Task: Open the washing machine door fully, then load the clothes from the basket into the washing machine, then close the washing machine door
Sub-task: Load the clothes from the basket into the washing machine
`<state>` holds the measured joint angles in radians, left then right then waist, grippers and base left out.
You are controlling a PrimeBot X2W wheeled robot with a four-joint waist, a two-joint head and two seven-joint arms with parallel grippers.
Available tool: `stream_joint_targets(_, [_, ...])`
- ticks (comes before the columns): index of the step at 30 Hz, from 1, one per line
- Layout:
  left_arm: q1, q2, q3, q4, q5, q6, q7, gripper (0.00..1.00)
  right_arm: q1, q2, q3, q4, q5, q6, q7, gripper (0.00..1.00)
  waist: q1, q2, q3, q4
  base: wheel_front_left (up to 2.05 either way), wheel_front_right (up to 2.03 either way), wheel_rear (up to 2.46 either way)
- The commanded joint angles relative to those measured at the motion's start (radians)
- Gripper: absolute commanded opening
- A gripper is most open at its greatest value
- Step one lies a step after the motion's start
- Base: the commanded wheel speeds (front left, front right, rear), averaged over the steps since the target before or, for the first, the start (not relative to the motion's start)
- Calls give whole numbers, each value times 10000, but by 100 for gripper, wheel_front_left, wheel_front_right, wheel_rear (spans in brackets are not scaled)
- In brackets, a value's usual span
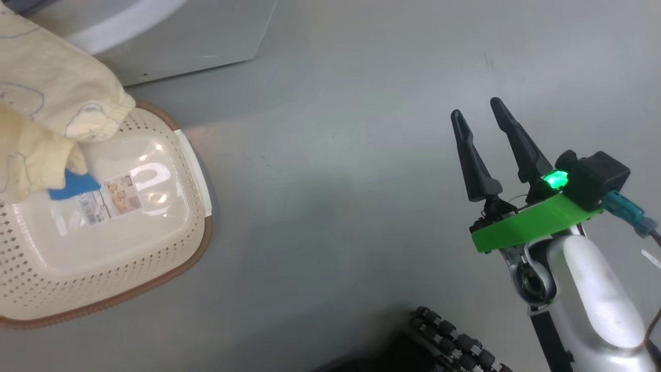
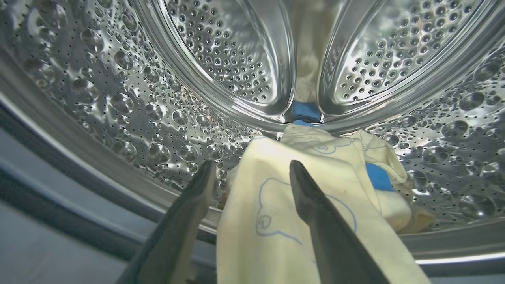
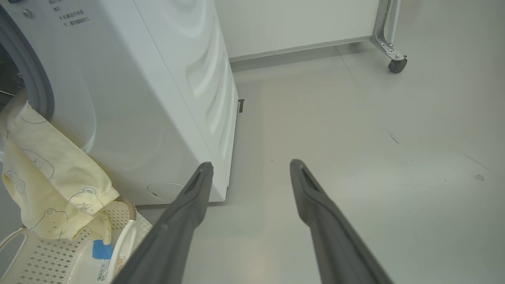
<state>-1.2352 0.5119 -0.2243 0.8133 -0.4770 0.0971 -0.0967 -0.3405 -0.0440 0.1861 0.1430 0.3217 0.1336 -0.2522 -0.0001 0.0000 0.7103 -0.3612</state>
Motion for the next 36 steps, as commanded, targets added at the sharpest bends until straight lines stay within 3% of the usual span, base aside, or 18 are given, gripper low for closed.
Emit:
stream_joint_targets(1, [230,399,270,-589,-53,160,-239,100,239,-62,8,-271,-143,-29,-95,100,1,0,-164,134,0,0,0])
stream_joint_targets(10, [2926,-115,385,-3065,-163,972,-1209,100,532,-62,-500,-366,-542,-29,-95,100,1,0,-820,597,0,0,0])
stream_joint_targets(21, [6485,-716,45,-6486,215,2152,-1499,100,907,-62,-970,-423,-1152,-29,-95,100,1,0,-1860,1276,0,0,0])
stream_joint_targets(28, [8185,-1105,-369,-7368,328,2588,-1529,100,1202,-62,-1034,-326,-1585,-29,-95,100,1,0,-2682,1743,0,0,0])
stream_joint_targets(36, [9316,-1411,-741,-7546,255,2686,-1544,100,1485,-91,-986,-197,-1938,-29,1,100,1,0,-3453,2143,0,0,0])
